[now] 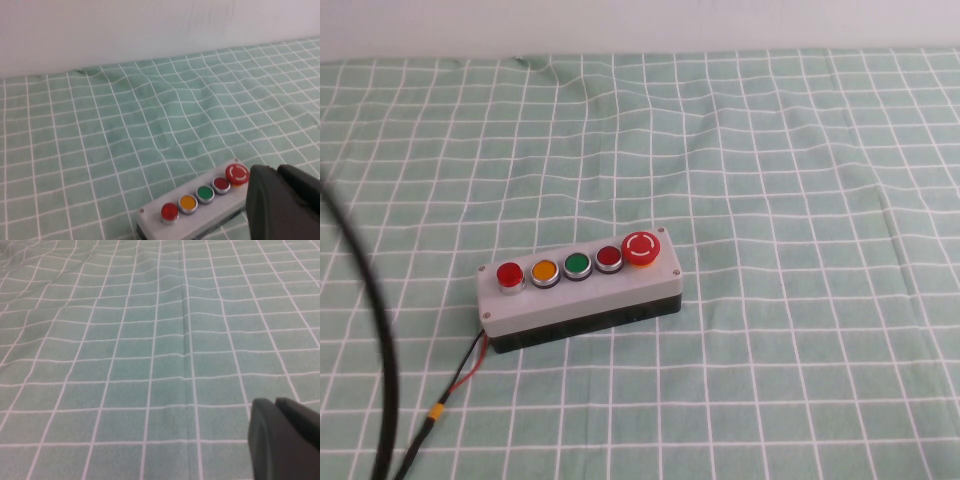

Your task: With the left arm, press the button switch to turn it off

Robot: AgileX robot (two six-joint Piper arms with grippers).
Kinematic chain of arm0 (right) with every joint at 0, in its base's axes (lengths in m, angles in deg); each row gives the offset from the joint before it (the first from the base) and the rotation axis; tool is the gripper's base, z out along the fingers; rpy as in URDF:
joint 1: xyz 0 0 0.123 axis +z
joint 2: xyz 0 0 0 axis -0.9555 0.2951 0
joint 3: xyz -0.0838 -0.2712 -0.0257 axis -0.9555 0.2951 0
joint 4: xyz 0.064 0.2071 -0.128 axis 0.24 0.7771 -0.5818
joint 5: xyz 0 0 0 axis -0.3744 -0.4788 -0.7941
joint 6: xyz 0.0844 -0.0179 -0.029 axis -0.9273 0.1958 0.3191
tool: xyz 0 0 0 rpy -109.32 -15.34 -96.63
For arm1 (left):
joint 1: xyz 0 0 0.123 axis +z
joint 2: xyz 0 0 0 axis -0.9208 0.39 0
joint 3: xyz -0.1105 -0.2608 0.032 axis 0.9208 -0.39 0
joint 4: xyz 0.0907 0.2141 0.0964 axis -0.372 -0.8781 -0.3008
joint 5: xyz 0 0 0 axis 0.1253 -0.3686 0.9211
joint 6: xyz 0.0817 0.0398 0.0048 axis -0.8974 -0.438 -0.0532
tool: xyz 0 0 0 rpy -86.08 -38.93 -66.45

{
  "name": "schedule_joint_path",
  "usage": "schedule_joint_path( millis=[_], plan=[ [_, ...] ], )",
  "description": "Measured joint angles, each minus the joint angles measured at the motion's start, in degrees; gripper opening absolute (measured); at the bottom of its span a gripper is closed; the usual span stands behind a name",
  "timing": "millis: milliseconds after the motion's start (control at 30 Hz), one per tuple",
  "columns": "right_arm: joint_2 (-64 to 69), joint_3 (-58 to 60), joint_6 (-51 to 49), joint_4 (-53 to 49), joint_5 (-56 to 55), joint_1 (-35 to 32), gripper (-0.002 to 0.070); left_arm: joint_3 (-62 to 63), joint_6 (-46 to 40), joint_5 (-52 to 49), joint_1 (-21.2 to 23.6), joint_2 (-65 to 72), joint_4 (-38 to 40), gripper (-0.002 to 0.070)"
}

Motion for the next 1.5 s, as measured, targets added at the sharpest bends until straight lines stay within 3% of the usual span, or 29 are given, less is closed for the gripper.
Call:
schedule_joint_path(
  millis=[500, 833, 1200, 1500],
  plan=[
    [0.0, 0.0, 0.0, 0.0, 0.0, 0.0, -0.0016, -27.2, 5.8, -3.5, 0.0, -25.5, -0.5, -0.0003],
    [0.0, 0.0, 0.0, 0.0, 0.0, 0.0, -0.0016, -28.2, 8.2, -12.4, 0.0, -27.1, 0.7, -0.0003],
    [0.0, 0.0, 0.0, 0.0, 0.0, 0.0, -0.0016, -28.2, 8.2, -12.7, 0.0, -27.1, 0.5, -0.0003],
    [0.0, 0.0, 0.0, 0.0, 0.0, 0.0, -0.0016, -28.3, 7.4, -11.4, 0.0, -27.1, -5.1, -0.0003]
  ],
)
